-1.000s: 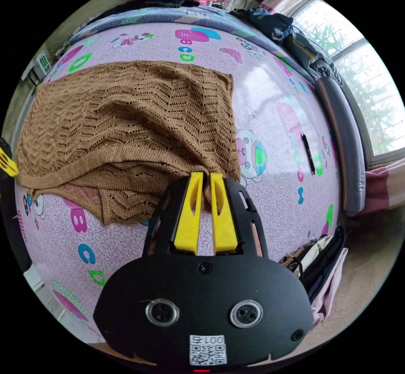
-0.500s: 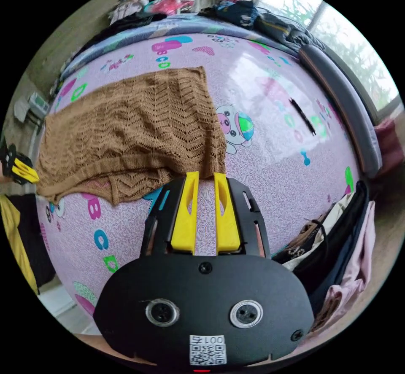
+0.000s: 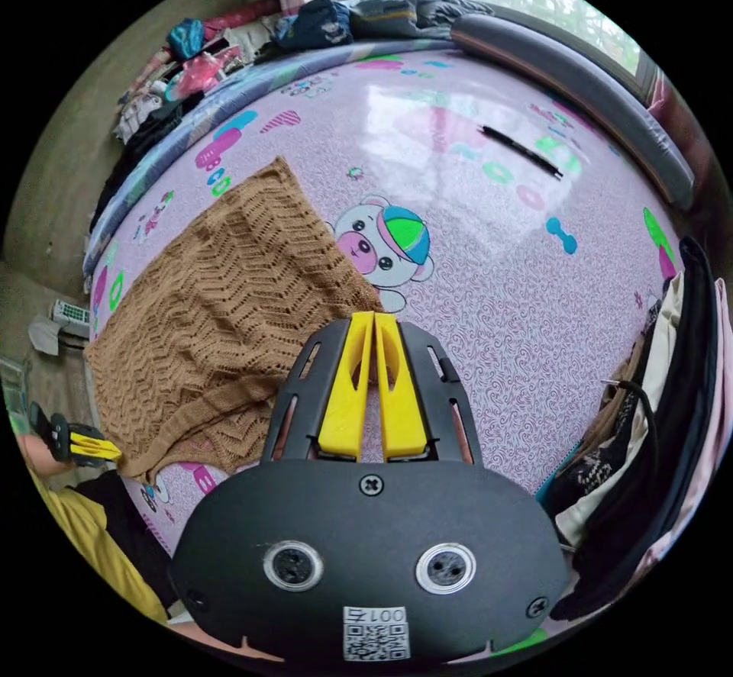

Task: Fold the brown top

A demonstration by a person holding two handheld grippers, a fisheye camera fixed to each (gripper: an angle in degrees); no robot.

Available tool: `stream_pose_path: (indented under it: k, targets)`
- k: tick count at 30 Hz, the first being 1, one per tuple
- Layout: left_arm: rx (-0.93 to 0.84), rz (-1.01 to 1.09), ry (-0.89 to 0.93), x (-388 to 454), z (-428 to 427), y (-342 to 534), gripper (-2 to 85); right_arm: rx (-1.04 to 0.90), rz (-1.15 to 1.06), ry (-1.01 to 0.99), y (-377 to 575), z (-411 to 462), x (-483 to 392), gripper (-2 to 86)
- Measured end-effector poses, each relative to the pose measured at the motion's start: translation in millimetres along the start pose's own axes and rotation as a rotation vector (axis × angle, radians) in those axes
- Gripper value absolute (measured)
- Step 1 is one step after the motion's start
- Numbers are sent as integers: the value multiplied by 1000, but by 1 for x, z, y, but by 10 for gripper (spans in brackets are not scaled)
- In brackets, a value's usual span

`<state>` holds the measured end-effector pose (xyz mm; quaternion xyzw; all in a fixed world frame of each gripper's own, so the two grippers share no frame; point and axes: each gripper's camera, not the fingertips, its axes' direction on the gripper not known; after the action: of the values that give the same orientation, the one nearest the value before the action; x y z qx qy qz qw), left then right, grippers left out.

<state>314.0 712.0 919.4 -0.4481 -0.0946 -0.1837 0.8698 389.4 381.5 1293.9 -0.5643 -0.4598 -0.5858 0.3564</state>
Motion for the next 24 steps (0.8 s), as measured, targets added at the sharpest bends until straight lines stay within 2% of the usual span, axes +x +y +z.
stream_pose_path:
  k: [4,7,9,11,17,21,24]
  targets:
    - [-22,-14,30,-3,-7,4,-12,47,122,50,4,3,18,0]
    - [4,6,44,-2,-30,12,-12,226,134,68,22,-16,10,0]
    - [5,8,24,-4,-47,22,-12,347,86,-7,38,-30,-6,1]
    - [-1,-9,-15,-11,-66,36,-12,400,-42,-188,61,-38,-43,1]
    - [-98,-85,-227,-57,-121,72,-13,277,-420,-405,135,-27,-179,1]
    - [-67,-23,-321,-89,-157,67,-13,200,-539,-423,171,-7,-251,1]
    - [-38,107,-304,-108,-169,49,-13,126,-506,-480,183,19,-294,1]
